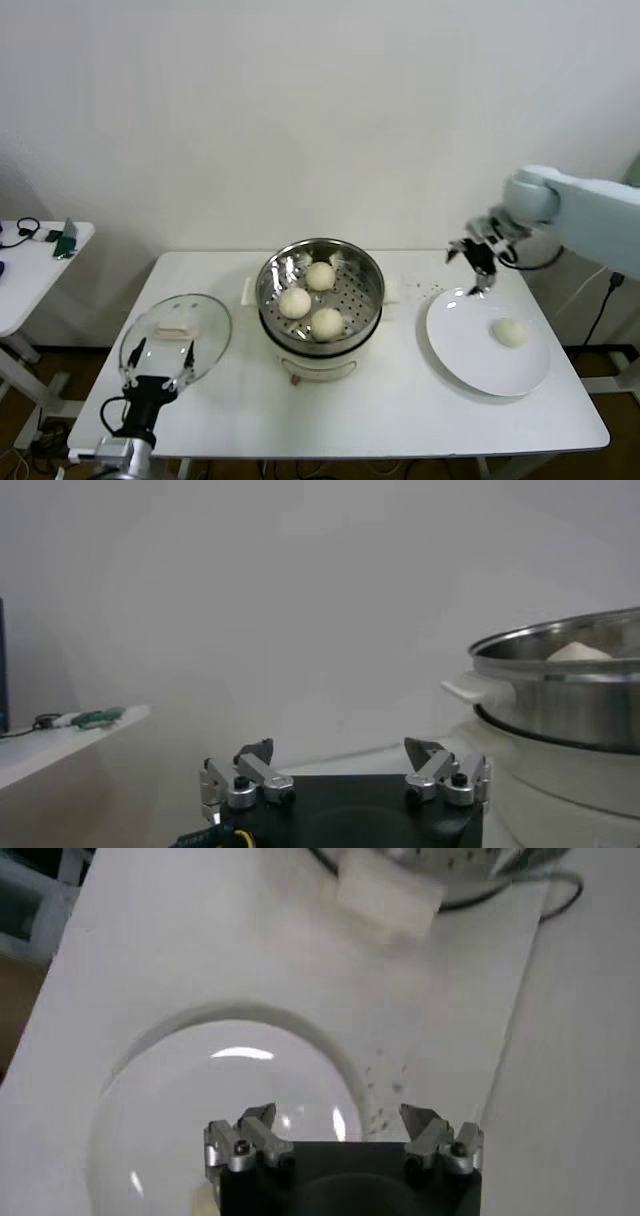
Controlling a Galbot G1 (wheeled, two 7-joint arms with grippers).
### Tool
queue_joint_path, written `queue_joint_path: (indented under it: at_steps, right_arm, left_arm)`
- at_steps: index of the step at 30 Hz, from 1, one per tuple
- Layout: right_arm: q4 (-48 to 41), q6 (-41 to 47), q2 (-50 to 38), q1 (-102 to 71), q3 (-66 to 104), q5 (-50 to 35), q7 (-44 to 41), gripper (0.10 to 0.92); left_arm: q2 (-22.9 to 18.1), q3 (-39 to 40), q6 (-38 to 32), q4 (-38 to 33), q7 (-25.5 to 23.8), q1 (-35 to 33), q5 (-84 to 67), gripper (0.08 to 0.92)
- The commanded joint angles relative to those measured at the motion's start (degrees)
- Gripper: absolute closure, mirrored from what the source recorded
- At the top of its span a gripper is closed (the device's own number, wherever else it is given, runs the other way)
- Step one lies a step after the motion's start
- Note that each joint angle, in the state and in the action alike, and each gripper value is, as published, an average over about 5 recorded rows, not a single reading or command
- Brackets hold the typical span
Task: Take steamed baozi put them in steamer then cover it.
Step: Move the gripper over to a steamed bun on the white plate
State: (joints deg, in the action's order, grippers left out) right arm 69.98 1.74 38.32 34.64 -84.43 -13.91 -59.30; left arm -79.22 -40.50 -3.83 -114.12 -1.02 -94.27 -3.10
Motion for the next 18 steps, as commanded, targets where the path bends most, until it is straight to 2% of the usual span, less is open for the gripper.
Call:
queue_joint_path:
  at_steps: [1,6,18]
  right_arm:
    - [-7.77,1.69,-7.32,-20.34,15.54,10.14,0.37,0.203]
    - [-13.33,0.45,-5.31,-26.98,22.93,14.81,0.24,0.203]
    - [-23.44,-3.26,1.42,-32.1,29.72,19.35,-1.47,0.203]
  left_arm:
    - [-0.77,0.3,0.67,-0.33,0.12,-0.2,0.9,0.177]
    - [-0.52,-0.21,0.41,0.24,0.09,-0.71,0.88,0.177]
    - [-0.75,-0.61,0.27,1.65,0.3,-1.23,1.67,0.177]
